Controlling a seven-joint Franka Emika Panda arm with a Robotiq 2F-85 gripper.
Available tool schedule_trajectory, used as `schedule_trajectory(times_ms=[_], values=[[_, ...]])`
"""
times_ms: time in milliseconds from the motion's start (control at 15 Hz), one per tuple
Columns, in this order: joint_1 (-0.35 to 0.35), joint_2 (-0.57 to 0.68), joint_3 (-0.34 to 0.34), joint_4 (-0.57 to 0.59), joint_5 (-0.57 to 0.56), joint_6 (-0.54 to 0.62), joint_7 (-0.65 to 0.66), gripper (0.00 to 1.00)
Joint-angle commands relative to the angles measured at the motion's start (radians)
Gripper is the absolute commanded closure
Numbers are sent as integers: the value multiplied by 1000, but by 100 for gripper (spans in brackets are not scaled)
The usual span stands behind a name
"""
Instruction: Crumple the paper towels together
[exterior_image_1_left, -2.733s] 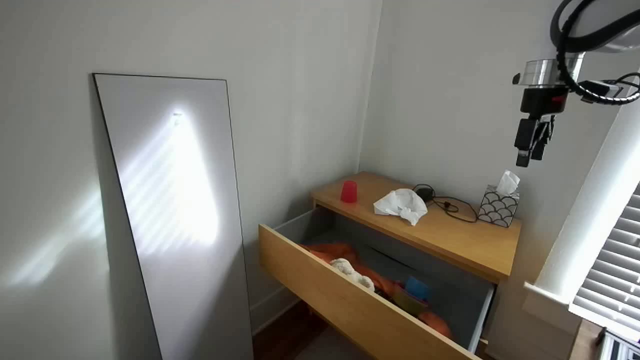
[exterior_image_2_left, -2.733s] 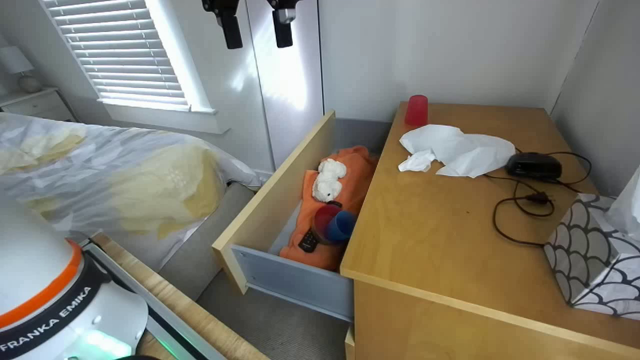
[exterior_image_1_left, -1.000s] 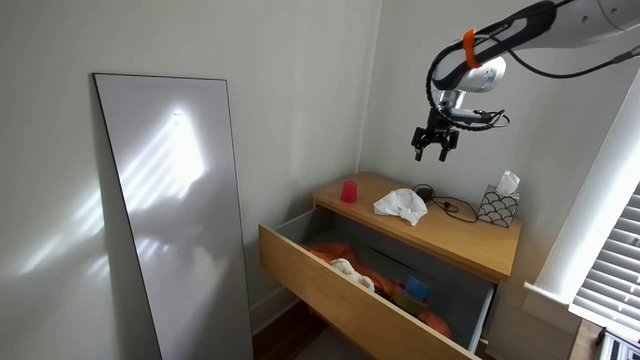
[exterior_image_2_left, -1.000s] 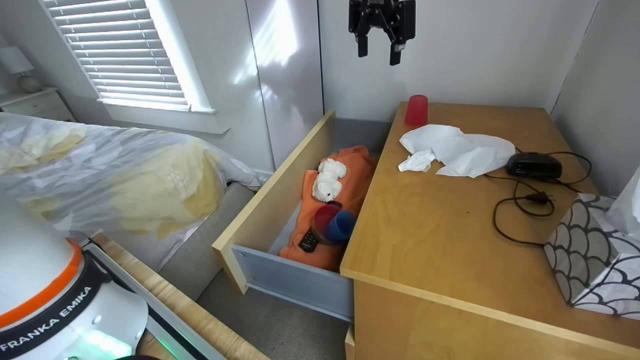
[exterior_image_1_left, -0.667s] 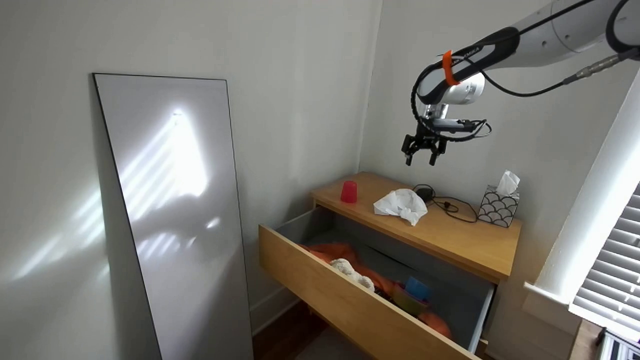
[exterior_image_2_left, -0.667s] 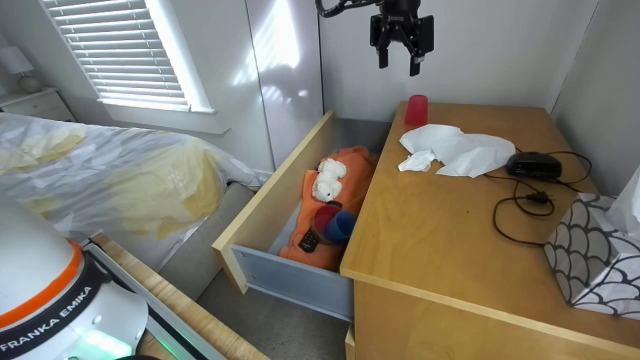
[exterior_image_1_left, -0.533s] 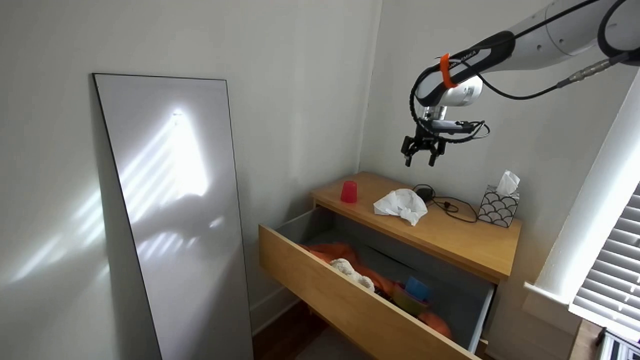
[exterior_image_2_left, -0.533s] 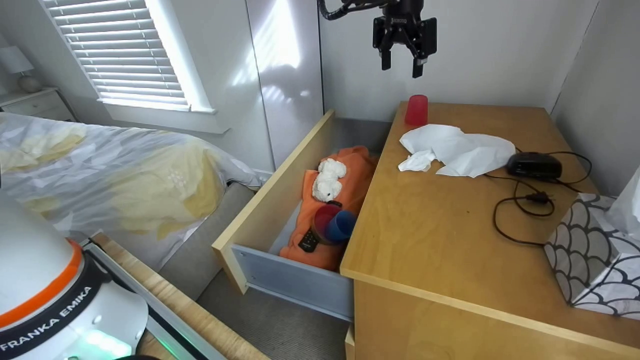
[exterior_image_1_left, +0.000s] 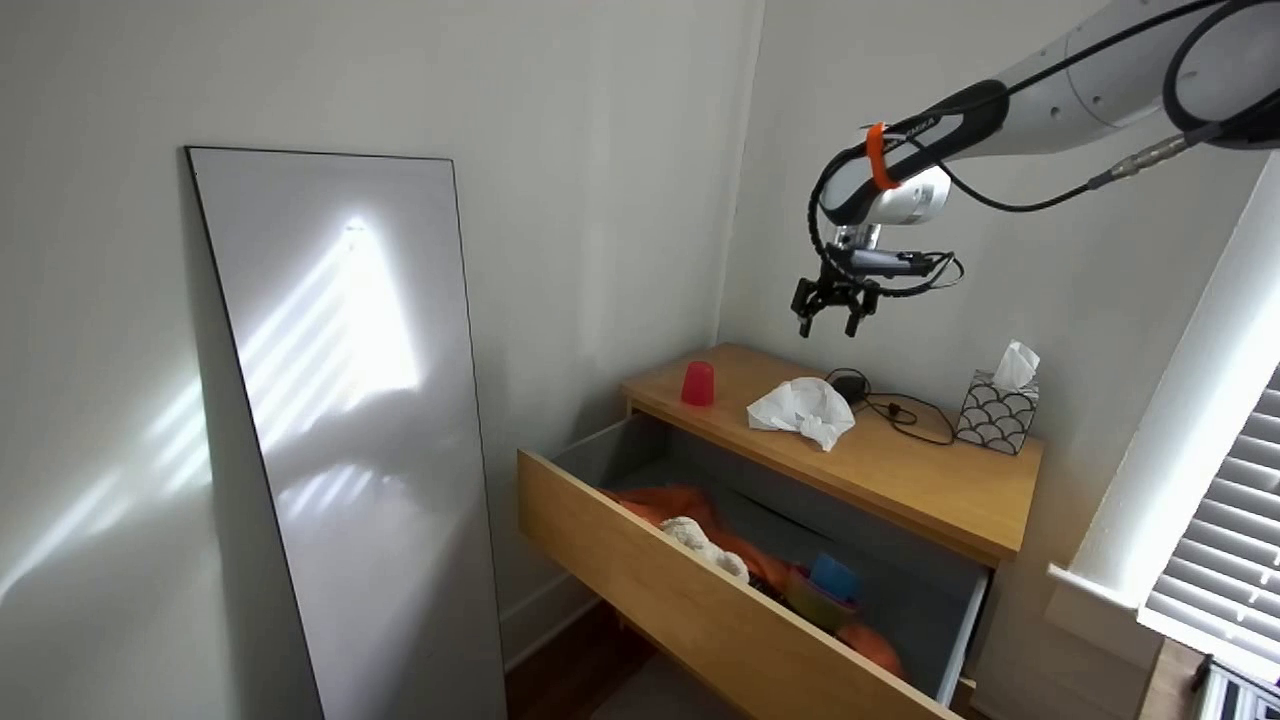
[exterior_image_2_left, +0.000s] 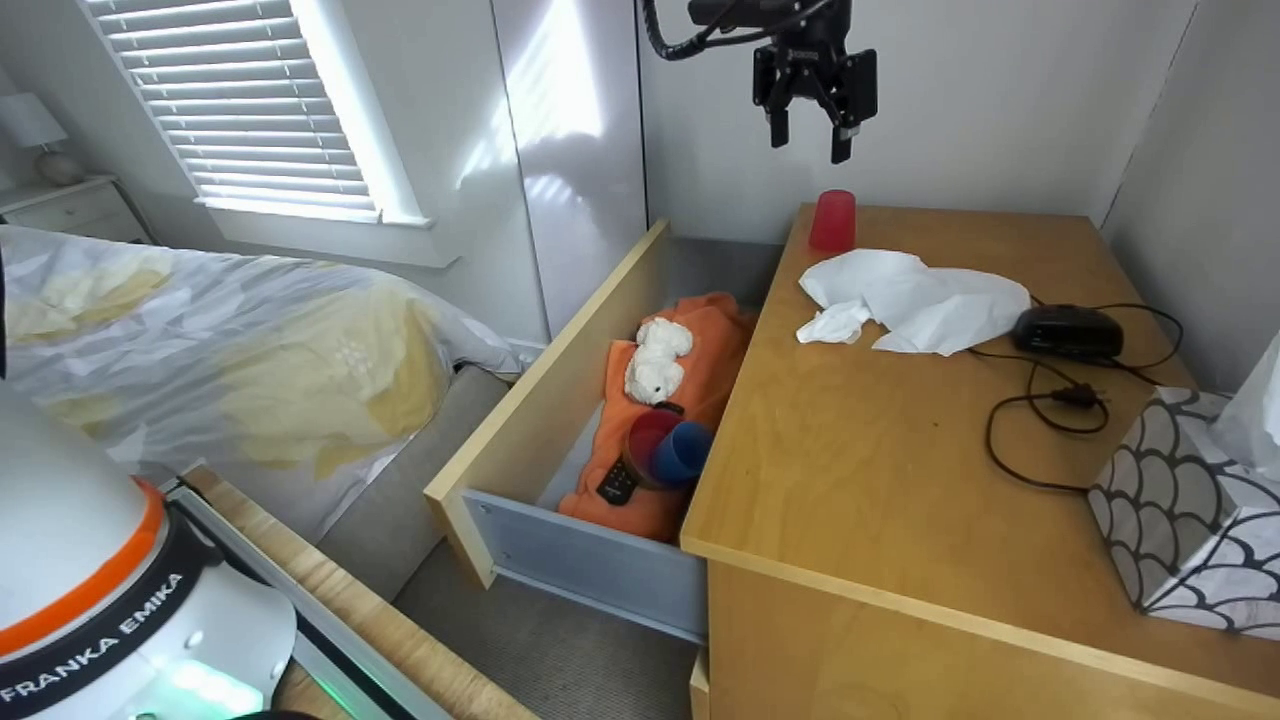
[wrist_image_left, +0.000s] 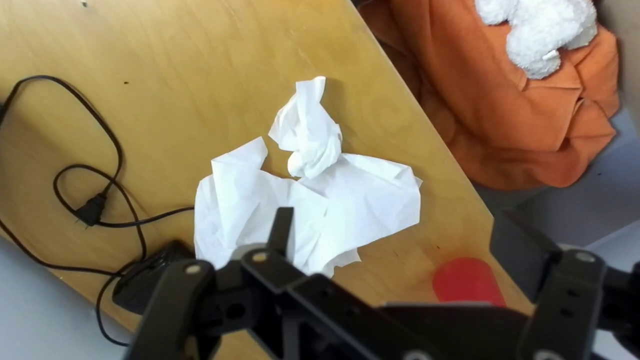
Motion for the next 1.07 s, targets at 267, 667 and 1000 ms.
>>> schedule_trajectory(times_ms=[267,667,1000], values=[[-53,269,49,194,59,126,5,0],[-86,473,54,389,74,144,45,0],[-109,620,50,549,72,147,94,0]])
